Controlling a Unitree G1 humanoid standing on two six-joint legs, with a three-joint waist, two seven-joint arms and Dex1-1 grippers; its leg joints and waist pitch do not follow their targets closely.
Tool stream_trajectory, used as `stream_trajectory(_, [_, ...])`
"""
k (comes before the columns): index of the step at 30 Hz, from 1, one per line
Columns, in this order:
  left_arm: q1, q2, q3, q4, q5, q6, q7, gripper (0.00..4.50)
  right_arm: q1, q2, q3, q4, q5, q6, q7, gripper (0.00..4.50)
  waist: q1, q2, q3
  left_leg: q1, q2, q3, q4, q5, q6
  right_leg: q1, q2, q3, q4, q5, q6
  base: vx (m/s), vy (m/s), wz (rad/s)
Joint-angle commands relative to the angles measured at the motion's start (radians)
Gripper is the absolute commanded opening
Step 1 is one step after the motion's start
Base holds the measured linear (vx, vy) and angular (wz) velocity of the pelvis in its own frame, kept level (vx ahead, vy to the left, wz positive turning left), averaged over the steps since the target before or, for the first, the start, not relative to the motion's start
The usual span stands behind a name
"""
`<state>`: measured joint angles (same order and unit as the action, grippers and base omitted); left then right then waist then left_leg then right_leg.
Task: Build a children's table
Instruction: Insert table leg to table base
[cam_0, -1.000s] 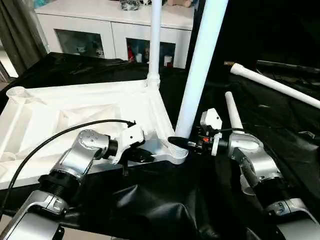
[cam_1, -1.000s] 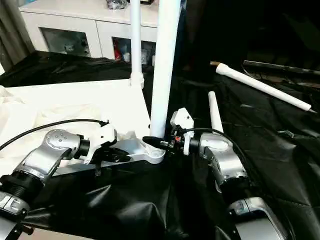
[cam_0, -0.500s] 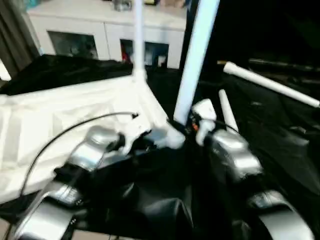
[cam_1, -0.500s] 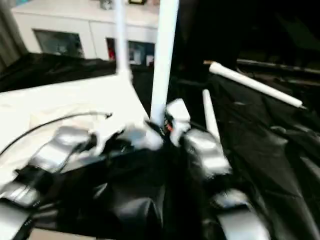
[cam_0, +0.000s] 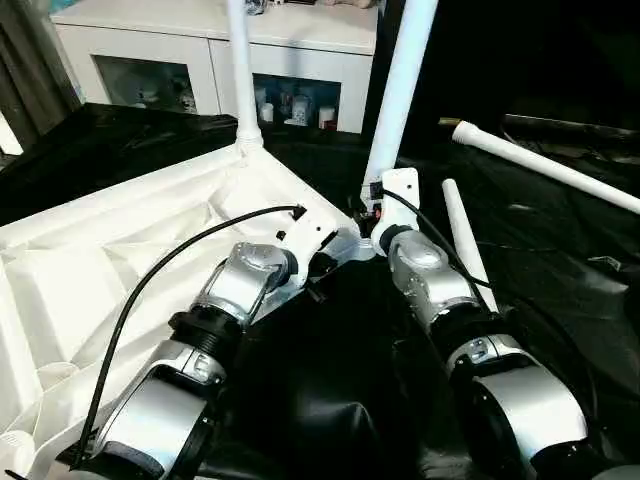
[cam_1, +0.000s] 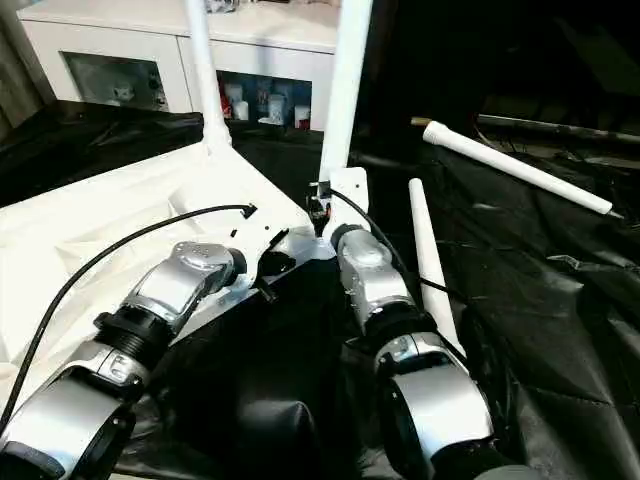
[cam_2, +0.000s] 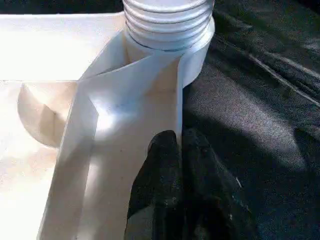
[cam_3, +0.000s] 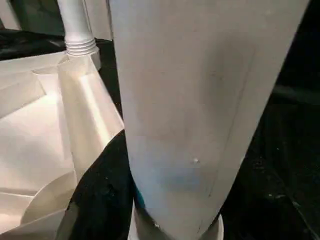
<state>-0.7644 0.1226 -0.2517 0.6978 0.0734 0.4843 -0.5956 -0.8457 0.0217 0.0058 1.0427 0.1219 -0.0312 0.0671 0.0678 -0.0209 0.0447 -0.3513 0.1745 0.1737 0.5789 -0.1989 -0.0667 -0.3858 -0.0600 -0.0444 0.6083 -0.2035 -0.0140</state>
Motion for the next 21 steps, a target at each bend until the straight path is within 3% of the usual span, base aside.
stream_trajectory(1, [-0.042,-0.009,0.018,0.009,0.01,0.007,0.05,0.0,0.067,0.034,0.014,0.128,-0.012,0.09,0.006,1.87,0.001,0.008,-0.034,0.006,0.056,-0.021,-0.087,-0.289,-0.001,0.025,-0.092,0.051,-0.088,-0.274,-0.196,0.0,0.0,0.0])
stream_trajectory(3, [-0.045,-0.007,0.02,0.013,0.01,0.01,0.056,0.0,0.063,0.037,0.006,0.136,-0.011,0.088,0.0,1.87,-0.001,0.008,-0.033,0.007,0.056,-0.024,-0.09,-0.318,-0.009,0.021,-0.092,0.052,-0.094,-0.333,-0.173,0.0,0.0,0.0])
stream_trajectory(6, [-0.046,-0.004,0.026,0.01,0.01,0.012,0.059,0.0,0.058,0.038,0.001,0.141,-0.015,0.078,0.003,1.87,-0.001,0.009,-0.033,0.006,0.057,-0.025,-0.092,-0.319,-0.013,0.019,-0.091,0.053,-0.095,-0.335,-0.164,0.0,0.0,0.0])
stream_trajectory(17, [-0.052,0.012,0.028,0.022,0.008,-0.009,0.049,0.0,0.051,0.044,-0.015,0.134,-0.02,0.033,0.07,1.87,-0.002,0.007,-0.035,0.002,0.058,-0.024,-0.092,-0.306,-0.007,0.021,-0.093,0.054,-0.094,-0.3,-0.177,0.0,0.0,0.0])
stream_trajectory(21, [-0.028,0.039,-0.003,-0.02,0.006,-0.058,-0.038,0.0,0.054,0.036,0.003,0.123,-0.03,0.035,0.152,1.87,-0.003,0.009,-0.036,0.001,0.059,-0.025,-0.093,-0.306,-0.001,0.021,-0.095,0.053,-0.096,-0.32,-0.178,0.0,0.0,0.0])
